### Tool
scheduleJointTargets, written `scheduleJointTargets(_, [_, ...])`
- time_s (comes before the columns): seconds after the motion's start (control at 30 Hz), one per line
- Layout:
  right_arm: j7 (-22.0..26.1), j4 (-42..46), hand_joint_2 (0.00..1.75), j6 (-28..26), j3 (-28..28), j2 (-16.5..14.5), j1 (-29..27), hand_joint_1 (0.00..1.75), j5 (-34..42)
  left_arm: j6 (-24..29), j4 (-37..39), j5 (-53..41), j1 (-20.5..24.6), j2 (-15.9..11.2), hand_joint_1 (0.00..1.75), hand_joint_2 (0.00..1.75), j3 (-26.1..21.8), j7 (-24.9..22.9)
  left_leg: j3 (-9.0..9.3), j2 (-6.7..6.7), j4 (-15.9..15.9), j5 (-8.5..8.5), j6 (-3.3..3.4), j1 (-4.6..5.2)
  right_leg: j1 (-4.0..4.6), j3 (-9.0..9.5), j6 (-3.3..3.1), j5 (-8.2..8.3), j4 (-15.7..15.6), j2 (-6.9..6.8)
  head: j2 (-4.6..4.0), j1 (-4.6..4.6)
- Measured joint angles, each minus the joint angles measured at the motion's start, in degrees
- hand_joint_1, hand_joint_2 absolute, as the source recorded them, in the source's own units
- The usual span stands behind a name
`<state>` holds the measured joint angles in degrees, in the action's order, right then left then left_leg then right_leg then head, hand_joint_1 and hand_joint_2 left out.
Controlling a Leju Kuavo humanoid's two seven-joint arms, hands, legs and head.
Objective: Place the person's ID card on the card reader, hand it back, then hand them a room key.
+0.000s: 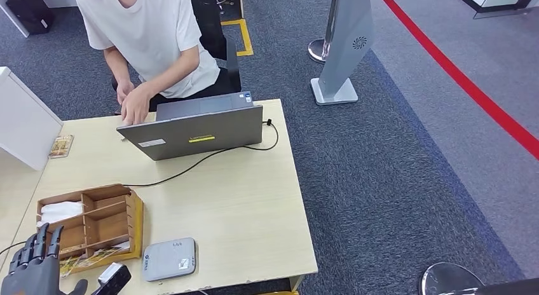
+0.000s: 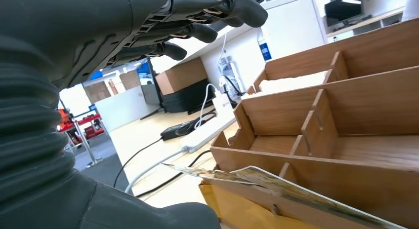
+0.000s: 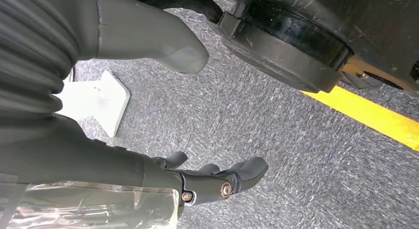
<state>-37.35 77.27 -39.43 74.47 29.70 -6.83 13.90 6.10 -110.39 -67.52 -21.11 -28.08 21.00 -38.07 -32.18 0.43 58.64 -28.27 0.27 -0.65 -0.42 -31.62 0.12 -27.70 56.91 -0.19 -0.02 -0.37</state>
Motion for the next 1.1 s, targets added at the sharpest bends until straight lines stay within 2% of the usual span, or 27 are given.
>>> scheduleJointTargets(0.23, [0.00,0.02,1.75,0.00,0.00,0.00,0.28,0.00,0.04,0.40,1.02,-0.19,-0.19,2.00,0.00,1.75,-2.51,1.61,0.00,-0.02,0.00,0.00,0.00,0.00,0.00,0.00,0.00,0.00,0.00,-0.01,0.00,0.00])
scheduleJointTargets(0.53, [0.02,0.02,1.75,0.00,0.01,0.00,0.53,0.00,0.04,0.58,2.15,-0.60,0.05,3.68,0.00,1.75,-3.49,2.34,0.00,-0.02,0.00,0.00,0.00,0.00,0.00,-0.01,0.00,0.00,0.00,-0.01,0.00,-0.01])
scheduleJointTargets(0.83, [1.57,-0.07,1.75,0.00,0.74,0.02,1.57,0.00,1.48,4.61,5.26,-4.23,1.96,6.65,0.00,1.75,-4.13,8.72,0.01,-0.02,0.01,0.00,0.00,0.01,-0.01,0.00,0.00,0.00,0.00,-0.01,0.00,-0.01])
scheduleJointTargets(1.1, [2.41,-0.19,1.75,0.00,1.90,0.07,2.33,0.00,2.09,5.79,6.93,-4.49,4.30,8.80,0.00,1.75,-3.99,10.97,0.01,-0.02,0.01,0.00,0.00,0.00,0.00,-0.02,0.00,0.00,0.00,-0.01,0.00,-0.01])
